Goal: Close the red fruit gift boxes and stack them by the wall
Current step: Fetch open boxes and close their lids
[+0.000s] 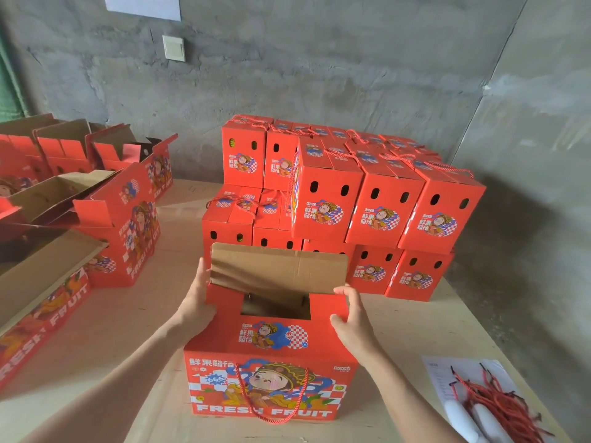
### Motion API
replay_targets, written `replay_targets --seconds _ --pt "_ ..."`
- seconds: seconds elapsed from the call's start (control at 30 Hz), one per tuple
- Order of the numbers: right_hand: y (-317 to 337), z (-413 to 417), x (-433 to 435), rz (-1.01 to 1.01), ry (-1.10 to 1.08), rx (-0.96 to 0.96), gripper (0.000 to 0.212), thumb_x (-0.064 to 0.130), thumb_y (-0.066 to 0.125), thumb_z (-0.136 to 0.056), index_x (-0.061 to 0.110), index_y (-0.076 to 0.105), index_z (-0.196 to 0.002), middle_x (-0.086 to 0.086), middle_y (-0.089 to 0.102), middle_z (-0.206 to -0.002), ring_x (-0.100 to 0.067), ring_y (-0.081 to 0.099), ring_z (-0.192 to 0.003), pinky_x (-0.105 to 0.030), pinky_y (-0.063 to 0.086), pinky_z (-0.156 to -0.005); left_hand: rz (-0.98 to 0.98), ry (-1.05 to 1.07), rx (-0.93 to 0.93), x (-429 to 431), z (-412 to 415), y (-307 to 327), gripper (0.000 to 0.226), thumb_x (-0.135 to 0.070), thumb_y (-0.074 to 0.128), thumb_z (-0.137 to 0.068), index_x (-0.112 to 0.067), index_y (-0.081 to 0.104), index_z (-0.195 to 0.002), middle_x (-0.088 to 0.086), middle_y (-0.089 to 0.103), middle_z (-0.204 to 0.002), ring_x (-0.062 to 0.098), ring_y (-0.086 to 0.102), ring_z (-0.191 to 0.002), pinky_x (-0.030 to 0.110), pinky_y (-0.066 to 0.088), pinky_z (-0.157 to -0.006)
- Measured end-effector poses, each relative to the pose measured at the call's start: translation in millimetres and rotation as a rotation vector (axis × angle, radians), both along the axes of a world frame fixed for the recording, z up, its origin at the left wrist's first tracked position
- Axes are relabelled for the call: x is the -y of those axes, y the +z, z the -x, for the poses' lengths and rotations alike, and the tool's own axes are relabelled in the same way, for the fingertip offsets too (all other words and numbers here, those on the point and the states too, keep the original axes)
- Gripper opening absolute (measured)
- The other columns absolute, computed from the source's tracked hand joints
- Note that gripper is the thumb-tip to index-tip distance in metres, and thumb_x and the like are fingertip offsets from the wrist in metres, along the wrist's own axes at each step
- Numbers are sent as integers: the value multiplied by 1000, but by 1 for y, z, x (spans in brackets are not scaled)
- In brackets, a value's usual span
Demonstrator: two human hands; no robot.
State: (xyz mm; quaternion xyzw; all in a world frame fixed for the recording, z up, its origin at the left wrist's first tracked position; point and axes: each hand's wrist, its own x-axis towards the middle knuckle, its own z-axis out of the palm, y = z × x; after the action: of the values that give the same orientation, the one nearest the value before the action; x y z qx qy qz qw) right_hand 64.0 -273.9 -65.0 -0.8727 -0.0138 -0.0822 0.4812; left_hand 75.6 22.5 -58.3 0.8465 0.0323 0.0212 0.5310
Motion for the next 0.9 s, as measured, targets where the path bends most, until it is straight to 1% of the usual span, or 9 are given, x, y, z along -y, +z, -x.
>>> replay_targets --seconds 0.07,0.13,0.2,0.3,0.4,0.5,0.6,0.73,0.9 --pt "-1 2 1 -42 -56 41 57 -5 59 -86 19 32 -129 5 36 -131 -19 39 -131 -6 35 -88 -68 49 119 1 2 -3 102 19 43 -79 -35 -13 -145 17 25 -152 32 28 -139 46 42 -101" --pt "-1 5 0 -110 -76 70 71 -2 65 -83 19 24 -137 3 35 -134 -9 36 -128 -18 33 -96 -86 74 221 3 6 -3 95 10 60 -75 -25 11 -149 15 37 -144 35 36 -133 56 36 -104" --pt "0 7 0 -129 -43 105 75 6 75 -78 23 31 -136 10 36 -132 -3 34 -124 -22 31 -101 -76 97 289 6 12 -1 73 -21 79 -70 -20 40 -132 7 49 -129 30 43 -123 50 38 -101" --pt "3 8 -1 -123 -15 77 49 39 77 -70 26 51 -109 11 48 -124 -8 43 -120 -24 31 -101 -47 130 317 7 19 0 70 -57 80 -63 -14 56 -113 1 57 -112 21 50 -114 33 39 -94" --pt "-1 5 3 -81 15 14 24 47 62 -82 25 55 -89 5 48 -138 -13 38 -132 -26 25 -103 -189 86 333 8 15 -3 64 -62 73 -67 -9 64 -103 5 61 -122 19 46 -127 35 34 -106" --pt "-5 -1 14 173 95 46 12 31 62 -91 24 52 -94 7 45 -140 -8 35 -134 -20 23 -102 -487 2 197 9 5 -4 66 -58 73 -69 -9 57 -109 0 61 -114 20 45 -128 40 17 -116" --pt "1 -8 28 363 286 -18 27 44 52 -94 37 49 -120 14 32 -143 -7 25 -140 -24 27 -103 -727 -149 57 4 -6 7 76 -77 56 -68 -18 46 -116 -12 51 -104 12 49 -112 42 8 -117" --pt "11 -14 33 548 368 -133 44 68 31 -89 66 27 -133 13 13 -156 -11 17 -144 -41 30 -112 -910 -359 4 -2 -21 20 101 -81 46 -68 -27 19 -149 -1 35 -141 21 29 -132 40 28 -110" --pt "13 -16 32 593 374 -90 42 70 25 -85 71 23 -128 9 25 -148 -13 30 -135 -34 38 -104 -1073 -474 92 -2 -26 22 119 -96 0 -51 -35 16 -151 1 35 -131 19 30 -122 35 34 -105"
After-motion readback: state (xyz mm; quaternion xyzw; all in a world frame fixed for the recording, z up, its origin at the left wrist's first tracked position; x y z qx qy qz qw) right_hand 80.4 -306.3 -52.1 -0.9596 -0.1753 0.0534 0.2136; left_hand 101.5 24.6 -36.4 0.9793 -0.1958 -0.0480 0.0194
